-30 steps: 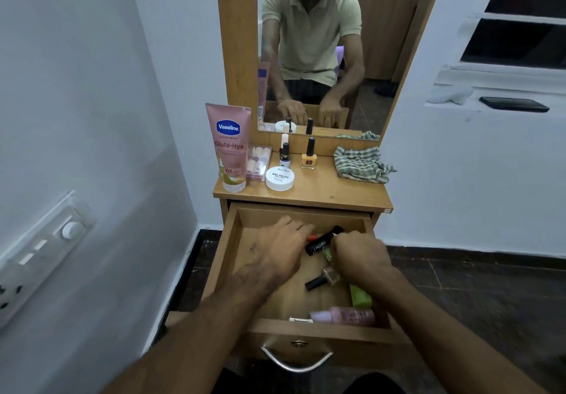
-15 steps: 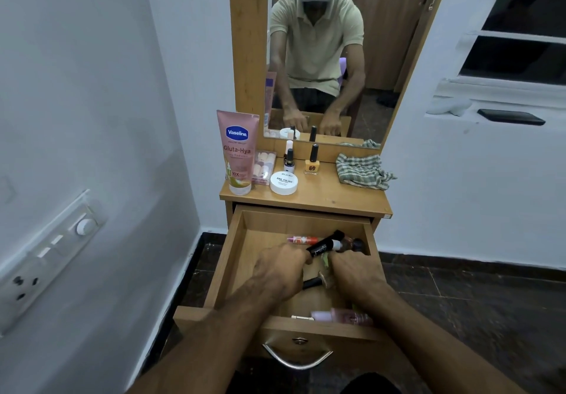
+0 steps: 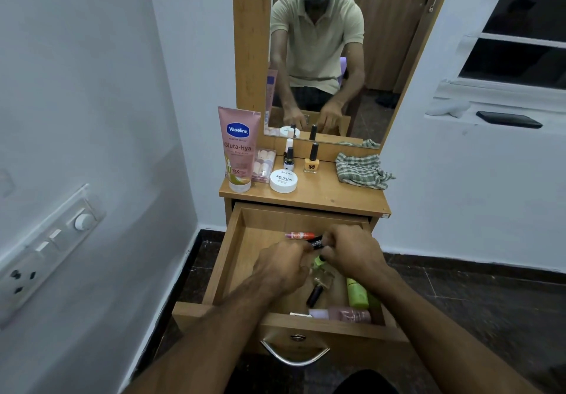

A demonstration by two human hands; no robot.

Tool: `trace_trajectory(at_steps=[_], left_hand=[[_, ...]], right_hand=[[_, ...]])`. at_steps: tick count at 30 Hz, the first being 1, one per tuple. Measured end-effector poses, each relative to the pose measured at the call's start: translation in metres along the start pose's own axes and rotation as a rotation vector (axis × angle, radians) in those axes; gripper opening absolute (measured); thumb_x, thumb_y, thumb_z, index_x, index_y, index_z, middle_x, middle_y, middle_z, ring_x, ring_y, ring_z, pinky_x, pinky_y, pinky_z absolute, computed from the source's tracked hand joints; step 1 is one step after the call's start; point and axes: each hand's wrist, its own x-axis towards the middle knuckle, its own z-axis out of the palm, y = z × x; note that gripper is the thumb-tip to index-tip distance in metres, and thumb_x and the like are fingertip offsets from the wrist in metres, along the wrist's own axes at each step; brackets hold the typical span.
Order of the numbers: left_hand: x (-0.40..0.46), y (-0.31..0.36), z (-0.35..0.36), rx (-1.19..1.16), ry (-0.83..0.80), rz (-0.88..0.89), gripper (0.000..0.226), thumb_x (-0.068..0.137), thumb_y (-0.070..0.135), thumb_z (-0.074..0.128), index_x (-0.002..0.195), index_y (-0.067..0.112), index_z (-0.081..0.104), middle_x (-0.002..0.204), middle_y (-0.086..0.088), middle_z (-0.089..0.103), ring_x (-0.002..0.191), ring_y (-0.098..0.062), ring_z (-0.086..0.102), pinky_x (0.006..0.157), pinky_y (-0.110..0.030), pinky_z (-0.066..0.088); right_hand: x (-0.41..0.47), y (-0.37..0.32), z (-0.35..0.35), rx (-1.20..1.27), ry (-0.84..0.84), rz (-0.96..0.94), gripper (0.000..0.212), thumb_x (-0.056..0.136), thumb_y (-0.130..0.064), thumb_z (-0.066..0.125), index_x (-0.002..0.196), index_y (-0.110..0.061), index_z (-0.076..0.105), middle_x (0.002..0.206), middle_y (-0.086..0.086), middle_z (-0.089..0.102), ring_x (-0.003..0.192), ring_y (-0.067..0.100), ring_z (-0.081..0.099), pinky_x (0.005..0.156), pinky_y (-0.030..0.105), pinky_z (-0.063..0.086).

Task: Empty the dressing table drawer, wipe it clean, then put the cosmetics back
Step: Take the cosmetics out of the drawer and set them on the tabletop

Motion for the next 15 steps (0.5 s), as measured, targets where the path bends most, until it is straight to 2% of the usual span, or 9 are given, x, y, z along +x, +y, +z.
trace_trajectory(at_steps=[3,5,7,9,12,15], left_hand=[[0.001,0.001,0.001,-0.234,0.044,-0.063,0.037,0.092,0.033,0.069,0.128,0.034,0.062,0.109,0.014,0.068,0.098,-0.007,0.064,0.086,-0.034,0.057],[0.002,0.0,-0.001,-0.447,0.114,-0.098,0.033,0.09,0.027,0.073,0.122,0.03,0.068,0.099,0.016,0.069,0.091,-0.002,0.064,0.083,-0.023,0.055],[0.003,-0.001,-0.007,-0.619,0.17,-0.103,0.027,0.089,0.018,0.074,0.115,0.022,0.072,0.094,0.014,0.07,0.087,-0.004,0.066,0.077,-0.016,0.054],[0.005,0.001,-0.014,-0.69,0.197,-0.099,0.022,0.09,0.015,0.073,0.112,0.018,0.073,0.094,0.009,0.072,0.088,-0.009,0.067,0.078,-0.019,0.055],[0.01,0.002,-0.022,-0.753,0.248,-0.101,0.017,0.092,0.015,0.07,0.109,0.019,0.072,0.094,0.008,0.072,0.089,-0.008,0.067,0.077,-0.017,0.054],[0.017,0.006,-0.032,-0.8,0.294,-0.088,0.015,0.093,0.016,0.07,0.107,0.021,0.072,0.093,0.01,0.072,0.088,-0.001,0.066,0.078,-0.017,0.056]], right_hand=[[0.006,-0.003,-0.019,0.229,0.067,0.017,0.012,0.08,-0.026,0.071,0.075,-0.033,0.062,0.075,-0.013,0.066,0.07,0.003,0.061,0.059,0.026,0.048],[0.009,-0.002,-0.027,0.358,0.116,0.01,0.01,0.081,-0.026,0.074,0.08,-0.032,0.066,0.076,-0.012,0.069,0.072,0.001,0.064,0.063,0.024,0.052],[0.012,-0.001,-0.031,0.488,0.158,0.006,0.008,0.083,-0.027,0.077,0.083,-0.029,0.069,0.074,-0.01,0.071,0.069,0.003,0.068,0.062,0.025,0.056],[0.015,0.001,-0.034,0.627,0.175,0.009,0.008,0.084,-0.028,0.08,0.086,-0.027,0.072,0.074,-0.007,0.074,0.068,0.008,0.071,0.062,0.031,0.061],[0.017,0.011,-0.035,0.739,0.089,-0.002,0.026,0.08,-0.038,0.084,0.102,-0.028,0.072,0.087,-0.008,0.076,0.079,0.007,0.073,0.07,0.03,0.061],[0.018,0.017,-0.031,0.747,-0.05,-0.041,0.039,0.078,-0.027,0.087,0.114,-0.025,0.071,0.101,-0.008,0.076,0.092,0.005,0.073,0.084,0.032,0.061]])
